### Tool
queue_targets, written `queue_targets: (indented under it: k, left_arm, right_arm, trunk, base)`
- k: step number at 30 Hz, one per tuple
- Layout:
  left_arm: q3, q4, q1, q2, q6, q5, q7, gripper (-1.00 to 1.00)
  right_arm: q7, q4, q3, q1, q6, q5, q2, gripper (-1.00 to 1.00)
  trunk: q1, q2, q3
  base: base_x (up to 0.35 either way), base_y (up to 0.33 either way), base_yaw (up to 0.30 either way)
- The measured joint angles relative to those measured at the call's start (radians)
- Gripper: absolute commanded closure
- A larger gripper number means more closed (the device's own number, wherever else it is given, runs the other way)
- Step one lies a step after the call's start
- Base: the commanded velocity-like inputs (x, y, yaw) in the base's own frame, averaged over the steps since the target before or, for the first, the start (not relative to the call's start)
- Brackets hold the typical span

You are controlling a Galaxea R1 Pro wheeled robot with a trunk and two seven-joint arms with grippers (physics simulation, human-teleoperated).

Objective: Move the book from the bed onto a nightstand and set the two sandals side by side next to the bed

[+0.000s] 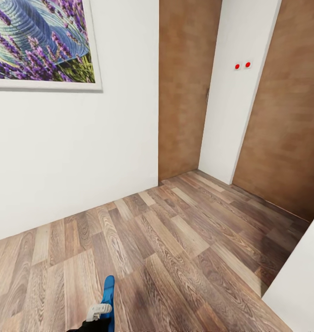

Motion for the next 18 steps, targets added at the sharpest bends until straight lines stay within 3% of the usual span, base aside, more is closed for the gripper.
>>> queue_targets:
  k: [18]
  left_arm:
    - [0.0, 0.0, 0.0, 0.0, 0.0, 0.0, 0.0, 1.0]
  right_arm:
    - [0.0, 0.002, 0.001, 0.0, -0.051, 0.001, 0.0, -1.0]
  trunk:
    - [0.0, 0.0, -0.018]
  base:
    - [0.0, 0.0, -0.031]
